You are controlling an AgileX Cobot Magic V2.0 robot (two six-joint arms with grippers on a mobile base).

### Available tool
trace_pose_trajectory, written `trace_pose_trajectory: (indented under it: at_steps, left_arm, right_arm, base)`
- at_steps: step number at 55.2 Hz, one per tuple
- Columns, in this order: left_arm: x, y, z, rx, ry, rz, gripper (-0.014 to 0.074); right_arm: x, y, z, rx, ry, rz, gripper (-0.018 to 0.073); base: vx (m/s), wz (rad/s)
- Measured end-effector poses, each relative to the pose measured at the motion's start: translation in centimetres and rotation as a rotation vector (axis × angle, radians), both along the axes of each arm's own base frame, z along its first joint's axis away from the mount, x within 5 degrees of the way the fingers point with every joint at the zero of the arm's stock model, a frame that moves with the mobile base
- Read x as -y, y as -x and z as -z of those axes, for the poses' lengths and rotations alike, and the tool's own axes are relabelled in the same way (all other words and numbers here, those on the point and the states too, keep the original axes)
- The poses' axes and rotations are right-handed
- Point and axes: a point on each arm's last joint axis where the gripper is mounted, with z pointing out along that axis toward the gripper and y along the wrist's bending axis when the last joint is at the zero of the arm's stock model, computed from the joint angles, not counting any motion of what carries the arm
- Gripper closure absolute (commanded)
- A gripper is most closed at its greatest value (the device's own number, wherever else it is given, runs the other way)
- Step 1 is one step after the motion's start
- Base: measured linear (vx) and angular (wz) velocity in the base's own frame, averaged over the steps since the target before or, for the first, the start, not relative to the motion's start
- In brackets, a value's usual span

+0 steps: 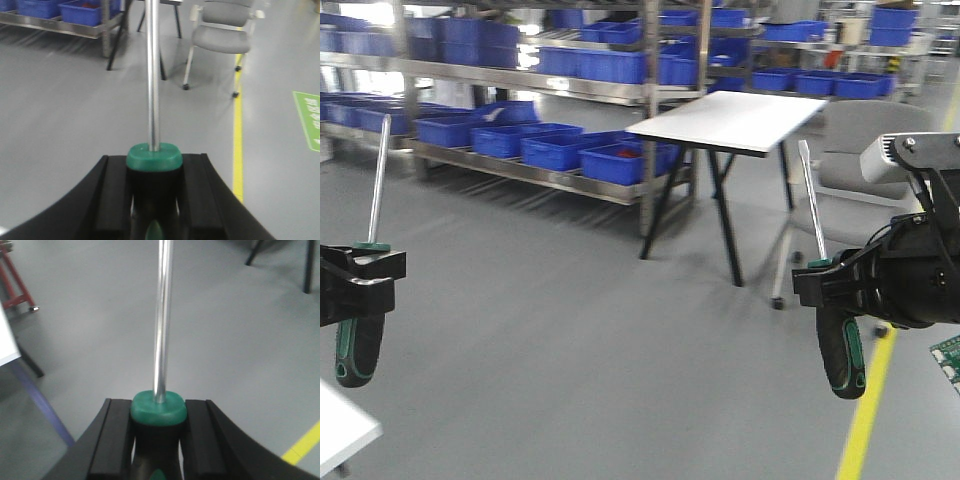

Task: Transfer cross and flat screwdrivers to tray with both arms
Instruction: 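Hold both screwdrivers while the base turns and drives down the aisle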

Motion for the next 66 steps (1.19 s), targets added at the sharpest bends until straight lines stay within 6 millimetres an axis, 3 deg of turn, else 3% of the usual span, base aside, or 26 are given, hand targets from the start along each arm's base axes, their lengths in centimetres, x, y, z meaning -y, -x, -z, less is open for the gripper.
trace_pose_trajectory:
  at_steps: [34, 66]
  left_arm:
    - [0.00, 0.00, 0.00, 0.000, 0.000, 0.000, 0.0594]
    - [0.00, 0.00, 0.01, -0.001, 0.000, 0.000, 0.0594]
  right_arm:
    - [0.00, 0.00, 0.00, 0.000, 0.000, 0.000, 0.0567]
    - [-0.02, 0.14, 0.14, -0.020, 0.004, -0.006, 0.0567]
  base:
    - [0.23, -0.52]
    - [0.40, -0.20]
